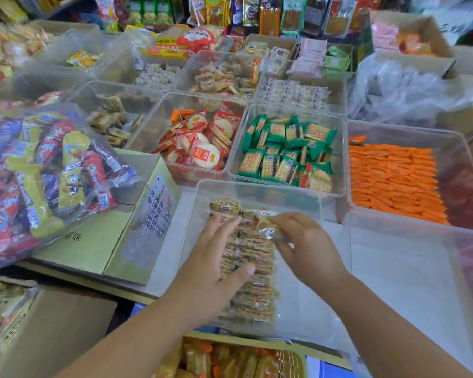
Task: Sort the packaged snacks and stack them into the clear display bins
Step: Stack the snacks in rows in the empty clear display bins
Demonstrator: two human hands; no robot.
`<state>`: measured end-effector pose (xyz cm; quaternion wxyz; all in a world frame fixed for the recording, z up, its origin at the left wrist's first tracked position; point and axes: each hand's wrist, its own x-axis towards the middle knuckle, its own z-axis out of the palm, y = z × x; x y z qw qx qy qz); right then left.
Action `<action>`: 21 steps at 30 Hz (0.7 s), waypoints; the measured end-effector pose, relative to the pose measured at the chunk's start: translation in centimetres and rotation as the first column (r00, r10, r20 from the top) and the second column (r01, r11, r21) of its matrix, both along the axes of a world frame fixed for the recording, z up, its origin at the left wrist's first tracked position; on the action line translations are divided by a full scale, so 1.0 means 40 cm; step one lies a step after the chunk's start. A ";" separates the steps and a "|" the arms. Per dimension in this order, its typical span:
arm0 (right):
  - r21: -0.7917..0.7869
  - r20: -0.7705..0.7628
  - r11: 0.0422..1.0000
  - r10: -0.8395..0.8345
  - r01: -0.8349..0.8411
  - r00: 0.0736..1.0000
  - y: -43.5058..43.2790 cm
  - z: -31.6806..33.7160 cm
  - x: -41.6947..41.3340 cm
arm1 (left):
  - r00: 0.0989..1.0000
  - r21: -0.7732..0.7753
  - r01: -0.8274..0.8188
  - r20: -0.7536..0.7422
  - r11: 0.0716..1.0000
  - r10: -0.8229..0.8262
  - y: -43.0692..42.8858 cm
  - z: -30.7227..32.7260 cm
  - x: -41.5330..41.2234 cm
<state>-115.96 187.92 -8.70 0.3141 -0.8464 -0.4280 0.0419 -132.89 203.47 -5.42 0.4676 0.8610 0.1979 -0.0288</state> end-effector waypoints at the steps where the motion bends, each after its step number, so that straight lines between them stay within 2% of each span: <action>1: -0.004 -0.034 0.998 -0.066 0.066 0.997 0.000 -0.008 0.026 | 1.000 0.041 0.014 -0.024 0.999 -0.013 0.011 -0.016 0.025; 4: 0.004 -0.087 0.983 -0.184 0.185 0.979 0.009 -0.028 0.087 | 0.985 0.214 0.127 -0.139 0.969 -0.099 0.043 -0.063 0.119; 7: -0.019 -0.061 0.968 -0.250 0.249 0.966 0.021 -0.050 0.128 | 0.956 0.329 0.240 -0.244 0.913 -0.163 0.066 -0.107 0.223; 9: -0.054 -0.059 0.962 -0.269 0.266 0.961 0.028 -0.068 0.142 | 0.930 0.424 0.325 -0.307 0.845 -0.204 0.075 -0.142 0.281; 12: -0.116 -0.068 0.972 -0.212 0.203 0.975 0.044 -0.099 0.152 | 0.896 0.556 0.416 -0.386 0.719 -0.221 0.083 -0.192 0.341; 17: -0.171 -0.065 0.974 -0.162 0.149 0.985 0.091 -0.122 0.176 | 0.861 0.596 0.480 -0.462 0.644 -0.215 0.083 -0.241 0.377; 21: -0.286 -0.080 0.957 -0.075 0.049 0.994 0.151 -0.125 0.196 | 0.873 0.598 0.479 -0.404 0.643 -0.274 0.092 -0.263 0.359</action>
